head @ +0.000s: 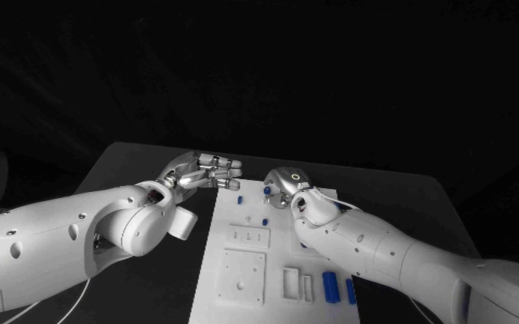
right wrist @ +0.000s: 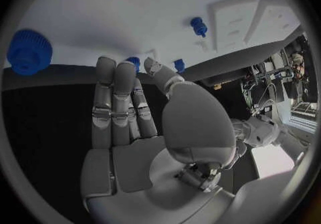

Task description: Assemble the parts on the task board

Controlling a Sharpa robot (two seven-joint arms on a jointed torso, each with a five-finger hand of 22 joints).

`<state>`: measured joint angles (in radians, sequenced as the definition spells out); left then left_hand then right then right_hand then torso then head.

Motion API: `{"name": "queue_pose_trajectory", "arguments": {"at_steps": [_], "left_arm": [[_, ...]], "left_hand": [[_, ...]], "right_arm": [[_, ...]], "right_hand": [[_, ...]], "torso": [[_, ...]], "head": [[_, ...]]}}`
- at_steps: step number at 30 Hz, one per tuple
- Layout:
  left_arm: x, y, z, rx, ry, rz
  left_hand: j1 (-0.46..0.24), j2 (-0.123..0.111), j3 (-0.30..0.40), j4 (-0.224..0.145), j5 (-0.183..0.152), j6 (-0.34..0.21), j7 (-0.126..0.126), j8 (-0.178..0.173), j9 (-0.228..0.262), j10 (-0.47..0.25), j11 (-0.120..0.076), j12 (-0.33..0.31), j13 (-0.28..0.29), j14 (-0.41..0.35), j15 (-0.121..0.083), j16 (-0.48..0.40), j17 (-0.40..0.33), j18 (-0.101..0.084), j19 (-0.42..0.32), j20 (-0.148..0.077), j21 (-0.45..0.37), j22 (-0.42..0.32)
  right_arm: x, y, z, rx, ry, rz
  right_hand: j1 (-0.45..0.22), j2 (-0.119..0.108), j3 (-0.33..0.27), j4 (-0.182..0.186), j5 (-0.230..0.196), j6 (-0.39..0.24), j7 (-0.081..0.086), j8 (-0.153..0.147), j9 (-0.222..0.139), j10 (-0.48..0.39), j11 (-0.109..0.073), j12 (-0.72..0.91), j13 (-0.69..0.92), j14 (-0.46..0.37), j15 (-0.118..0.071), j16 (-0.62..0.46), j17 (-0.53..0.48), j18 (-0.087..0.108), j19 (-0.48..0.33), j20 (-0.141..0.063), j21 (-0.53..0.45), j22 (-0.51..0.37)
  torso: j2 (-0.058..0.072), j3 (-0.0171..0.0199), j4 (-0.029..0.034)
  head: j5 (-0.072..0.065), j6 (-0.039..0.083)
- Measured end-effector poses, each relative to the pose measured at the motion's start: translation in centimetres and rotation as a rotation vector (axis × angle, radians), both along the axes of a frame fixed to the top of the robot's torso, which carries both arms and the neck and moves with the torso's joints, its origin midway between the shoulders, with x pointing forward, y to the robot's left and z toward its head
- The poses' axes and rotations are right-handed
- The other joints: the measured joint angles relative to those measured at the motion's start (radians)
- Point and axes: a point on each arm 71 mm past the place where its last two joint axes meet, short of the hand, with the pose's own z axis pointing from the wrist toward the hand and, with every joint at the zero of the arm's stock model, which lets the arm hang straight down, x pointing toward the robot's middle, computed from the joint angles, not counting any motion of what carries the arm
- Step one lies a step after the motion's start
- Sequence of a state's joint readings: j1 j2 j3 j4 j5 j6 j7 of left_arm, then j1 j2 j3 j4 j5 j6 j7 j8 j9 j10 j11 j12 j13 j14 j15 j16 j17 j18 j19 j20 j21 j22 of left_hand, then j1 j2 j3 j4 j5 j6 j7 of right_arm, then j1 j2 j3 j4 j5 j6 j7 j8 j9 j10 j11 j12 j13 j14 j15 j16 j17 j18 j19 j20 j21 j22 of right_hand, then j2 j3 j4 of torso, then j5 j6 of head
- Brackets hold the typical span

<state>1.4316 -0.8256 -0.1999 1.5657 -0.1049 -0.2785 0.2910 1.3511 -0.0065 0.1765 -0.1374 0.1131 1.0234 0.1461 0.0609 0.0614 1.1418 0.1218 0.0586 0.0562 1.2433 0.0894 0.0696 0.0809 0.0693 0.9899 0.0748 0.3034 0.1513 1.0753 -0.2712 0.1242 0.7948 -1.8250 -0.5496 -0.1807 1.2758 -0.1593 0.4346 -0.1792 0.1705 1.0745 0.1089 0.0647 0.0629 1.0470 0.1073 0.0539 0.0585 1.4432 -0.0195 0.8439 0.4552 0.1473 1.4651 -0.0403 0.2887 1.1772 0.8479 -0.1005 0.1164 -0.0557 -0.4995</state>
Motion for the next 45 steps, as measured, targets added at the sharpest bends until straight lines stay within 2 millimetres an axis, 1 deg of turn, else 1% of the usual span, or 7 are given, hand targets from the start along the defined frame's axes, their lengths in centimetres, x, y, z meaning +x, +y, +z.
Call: {"name": "queue_pose_trajectory", "arguments": {"at_steps": [12, 21, 27, 29, 33, 40, 45], "left_arm": [[0.0, 0.4, 0.0, 0.001, 0.000, 0.007], [0.0, 1.0, 0.0, 0.003, 0.000, 0.019], [0.0, 1.5, 0.0, 0.005, 0.000, 0.029], [0.0, 1.6, 0.0, 0.005, 0.000, 0.031], [0.1, 1.8, 0.0, 0.006, 0.000, 0.035], [0.2, 1.9, 0.0, 0.007, -0.001, 0.038], [0.3, 1.9, 0.0, 0.008, -0.001, 0.039]], "left_hand": [[0.000, 0.000, 0.000, 0.000, 0.000, 0.000, 0.000, 0.000, 0.000, 0.000, 0.000, 0.000, 0.000, 0.000, 0.000, 0.000, 0.000, 0.000, 0.000, 0.000, 0.000, -0.004], [0.000, 0.000, 0.000, 0.000, 0.000, 0.000, 0.000, 0.000, 0.000, 0.000, 0.000, 0.000, 0.000, 0.000, 0.000, 0.000, 0.000, 0.000, 0.000, 0.000, 0.000, -0.004], [0.000, 0.000, 0.000, 0.000, 0.000, 0.000, 0.000, 0.000, 0.000, 0.000, 0.000, 0.000, 0.000, 0.000, 0.000, 0.000, 0.000, 0.000, 0.000, 0.000, 0.000, -0.004], [0.000, 0.000, 0.000, 0.000, 0.000, 0.000, 0.000, 0.000, 0.000, 0.000, 0.000, 0.000, 0.000, 0.000, 0.000, 0.000, -0.001, 0.000, 0.000, 0.000, 0.000, -0.005], [0.000, 0.000, 0.000, 0.000, 0.000, 0.000, 0.000, 0.000, 0.000, 0.000, 0.000, 0.000, 0.000, 0.000, 0.000, 0.000, -0.001, 0.000, 0.000, 0.000, 0.000, -0.005], [0.000, 0.000, 0.000, 0.000, 0.000, 0.000, 0.000, 0.000, 0.000, 0.000, 0.000, 0.000, 0.000, 0.000, 0.000, 0.000, -0.001, 0.000, 0.000, 0.000, 0.000, -0.005], [0.000, 0.000, 0.000, 0.000, 0.000, 0.000, 0.000, 0.000, 0.000, 0.000, 0.000, 0.000, 0.000, 0.000, 0.000, 0.000, -0.001, 0.000, 0.000, 0.000, 0.000, -0.005]], "right_arm": [[-0.4, -0.4, 0.7, 0.045, -0.018, 0.017], [-0.6, -3.4, 3.8, 0.115, -0.063, 0.004], [-0.5, -7.4, 5.4, 0.134, -0.053, -0.044], [-0.4, -8.5, 5.6, 0.132, -0.035, -0.061], [-0.3, -10.5, 5.1, 0.123, 0.030, -0.091], [-0.1, -11.9, 3.5, 0.104, 0.137, -0.113], [0.1, -12.3, 2.6, 0.096, 0.189, -0.123]], "right_hand": [[-0.009, 0.000, 0.075, -0.024, 0.012, 0.008, 0.007, 0.000, 0.000, 0.040, -0.010, 0.000, 0.000, 0.000, 0.000, 0.000, 0.000, 0.000, 0.000, 0.000, 0.000, 0.009], [-0.031, -0.006, 0.157, -0.034, -0.012, 0.019, 0.011, 0.000, 0.000, 0.196, -0.045, 0.000, 0.000, 0.002, -0.013, 0.004, 0.008, -0.001, 0.002, -0.007, 0.032, 0.038], [-0.031, -0.007, 0.023, -0.023, 0.046, 0.007, -0.002, 0.000, 0.000, 0.390, -0.106, 0.032, 0.029, 0.005, -0.056, 0.021, 0.025, -0.032, -0.001, -0.052, 0.101, 0.070], [-0.023, -0.012, -0.087, -0.013, 0.089, -0.006, -0.005, 0.000, 0.001, 0.413, -0.120, 0.123, 0.125, 0.006, -0.068, 0.024, 0.034, -0.048, 0.001, -0.071, 0.115, 0.079], [0.021, 0.015, -0.282, 0.000, 0.140, -0.049, -0.002, 0.000, 0.001, 0.241, -0.118, 0.588, 0.658, -0.005, -0.071, 0.082, 0.113, -0.064, 0.001, -0.074, 0.248, 0.128], [0.025, 0.030, -0.347, 0.016, 0.159, -0.072, 0.004, 0.000, 0.001, 0.221, -0.112, 0.874, 1.031, -0.022, -0.058, 0.138, 0.311, -0.063, 0.001, -0.063, 0.398, 0.131], [0.020, 0.035, -0.354, 0.015, 0.163, -0.082, 0.007, 0.000, 0.000, 0.243, -0.107, 0.936, 1.101, -0.018, -0.053, 0.160, 0.423, -0.064, 0.001, -0.056, 0.470, 0.131]], "torso": [[0.000, 0.0001, -0.0002], [-0.001, 0.0073, -0.0140], [-0.002, 0.0164, -0.0275], [-0.003, 0.0202, -0.0318], [-0.002, 0.0269, -0.0394], [-0.001, 0.0357, -0.0449], [0.000, 0.0363, -0.0452]], "head": [[-0.001, 0.003], [0.008, 0.014], [0.016, 0.019], [0.018, 0.020], [0.022, 0.022], [0.024, 0.023], [0.021, 0.019]]}}
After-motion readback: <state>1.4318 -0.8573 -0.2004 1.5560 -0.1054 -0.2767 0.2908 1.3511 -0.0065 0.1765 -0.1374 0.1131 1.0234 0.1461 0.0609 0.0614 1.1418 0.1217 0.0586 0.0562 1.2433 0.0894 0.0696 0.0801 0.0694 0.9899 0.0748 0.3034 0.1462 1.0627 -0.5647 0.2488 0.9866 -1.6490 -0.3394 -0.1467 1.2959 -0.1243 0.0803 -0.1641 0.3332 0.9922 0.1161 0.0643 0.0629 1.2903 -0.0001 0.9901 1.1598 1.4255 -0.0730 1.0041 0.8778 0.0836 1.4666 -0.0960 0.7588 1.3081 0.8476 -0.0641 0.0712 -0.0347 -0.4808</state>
